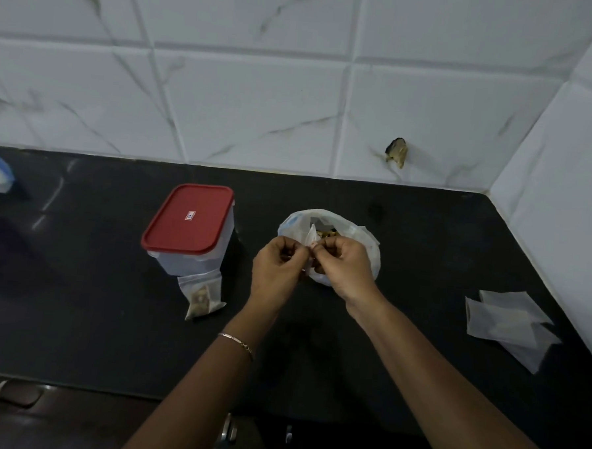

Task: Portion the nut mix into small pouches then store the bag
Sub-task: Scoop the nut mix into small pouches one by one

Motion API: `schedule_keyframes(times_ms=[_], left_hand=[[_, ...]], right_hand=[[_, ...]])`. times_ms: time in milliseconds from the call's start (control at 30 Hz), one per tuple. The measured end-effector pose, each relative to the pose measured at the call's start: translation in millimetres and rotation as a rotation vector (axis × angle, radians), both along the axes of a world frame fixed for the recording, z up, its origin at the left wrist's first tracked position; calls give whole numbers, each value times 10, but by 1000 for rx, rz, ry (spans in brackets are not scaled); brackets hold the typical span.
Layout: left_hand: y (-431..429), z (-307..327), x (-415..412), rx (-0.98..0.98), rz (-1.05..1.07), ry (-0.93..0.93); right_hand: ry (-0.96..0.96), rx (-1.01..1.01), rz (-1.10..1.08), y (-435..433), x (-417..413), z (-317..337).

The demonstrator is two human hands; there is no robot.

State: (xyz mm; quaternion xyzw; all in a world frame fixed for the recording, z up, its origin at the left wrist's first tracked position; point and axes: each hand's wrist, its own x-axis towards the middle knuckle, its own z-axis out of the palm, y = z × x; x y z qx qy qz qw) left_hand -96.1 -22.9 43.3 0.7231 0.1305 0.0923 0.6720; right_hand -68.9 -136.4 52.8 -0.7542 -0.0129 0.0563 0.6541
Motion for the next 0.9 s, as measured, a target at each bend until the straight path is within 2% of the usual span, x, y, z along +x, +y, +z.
schedule_keyframes(times_ms=[167, 367, 467, 533, 700, 900], left_hand=[[78, -9, 72, 73, 163, -21], [108, 22, 107, 207, 150, 3], [109, 4, 72, 227, 45, -87], [170, -43, 44, 266, -129, -188], [272, -73, 86, 439, -465, -218], [340, -41, 169, 578, -442, -256]], right_hand=[[-4, -135, -76, -106, 74, -2], [-105, -331, -20, -211, 106, 39], [-202, -396, 52, -230, 114, 75], [-265, -444, 143, -247, 122, 115], [-276, -373, 344, -297, 112, 191], [-308, -537, 357, -343, 135, 244]])
